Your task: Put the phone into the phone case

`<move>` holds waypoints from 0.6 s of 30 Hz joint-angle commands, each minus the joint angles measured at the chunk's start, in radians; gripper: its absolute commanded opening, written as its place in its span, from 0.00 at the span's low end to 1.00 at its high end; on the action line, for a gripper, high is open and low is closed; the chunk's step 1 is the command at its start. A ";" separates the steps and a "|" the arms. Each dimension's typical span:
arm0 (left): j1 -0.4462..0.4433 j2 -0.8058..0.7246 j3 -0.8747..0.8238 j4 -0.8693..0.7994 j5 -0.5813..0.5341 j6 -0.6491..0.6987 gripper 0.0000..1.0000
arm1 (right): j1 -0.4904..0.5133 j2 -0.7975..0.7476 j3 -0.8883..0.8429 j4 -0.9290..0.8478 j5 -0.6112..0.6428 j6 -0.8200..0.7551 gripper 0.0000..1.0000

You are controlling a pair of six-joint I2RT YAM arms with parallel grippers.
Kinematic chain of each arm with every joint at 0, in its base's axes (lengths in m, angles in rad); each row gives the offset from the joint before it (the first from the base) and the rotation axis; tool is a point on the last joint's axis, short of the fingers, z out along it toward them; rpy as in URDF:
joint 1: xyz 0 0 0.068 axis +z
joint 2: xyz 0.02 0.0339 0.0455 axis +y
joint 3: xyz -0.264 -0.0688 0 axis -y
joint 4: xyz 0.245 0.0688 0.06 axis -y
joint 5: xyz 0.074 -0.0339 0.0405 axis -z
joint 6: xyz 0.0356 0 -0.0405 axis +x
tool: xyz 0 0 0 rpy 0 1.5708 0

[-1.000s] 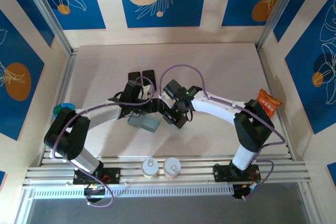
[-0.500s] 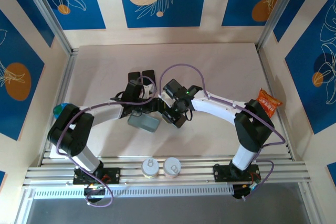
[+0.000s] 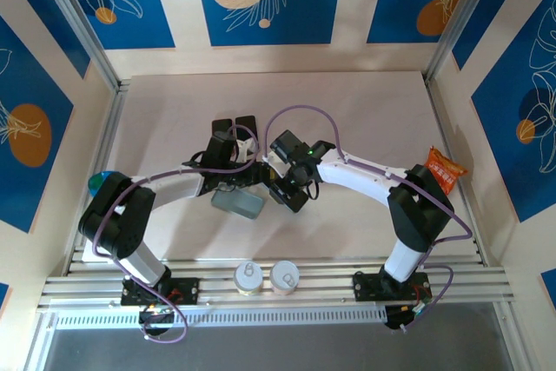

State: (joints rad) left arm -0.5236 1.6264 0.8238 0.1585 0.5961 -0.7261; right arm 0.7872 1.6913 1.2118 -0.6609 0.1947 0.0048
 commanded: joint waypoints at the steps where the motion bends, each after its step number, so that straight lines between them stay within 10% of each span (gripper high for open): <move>1: 0.007 0.000 0.012 0.008 0.004 0.001 0.14 | 0.000 -0.027 0.042 0.011 -0.036 0.015 0.56; 7: 0.007 -0.016 0.011 0.002 -0.012 -0.001 0.00 | -0.008 -0.026 0.033 0.016 -0.041 0.021 0.59; 11: 0.007 -0.048 0.011 0.003 -0.040 -0.001 0.00 | -0.022 -0.038 0.007 0.038 -0.063 0.041 0.78; 18: 0.006 -0.136 0.012 0.001 -0.130 -0.023 0.00 | -0.161 -0.152 -0.132 0.192 -0.301 0.203 0.90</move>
State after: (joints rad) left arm -0.5217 1.5589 0.8257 0.1410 0.5152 -0.7315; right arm 0.6785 1.6001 1.1290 -0.5510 0.0387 0.1131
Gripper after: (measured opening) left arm 0.122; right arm 0.896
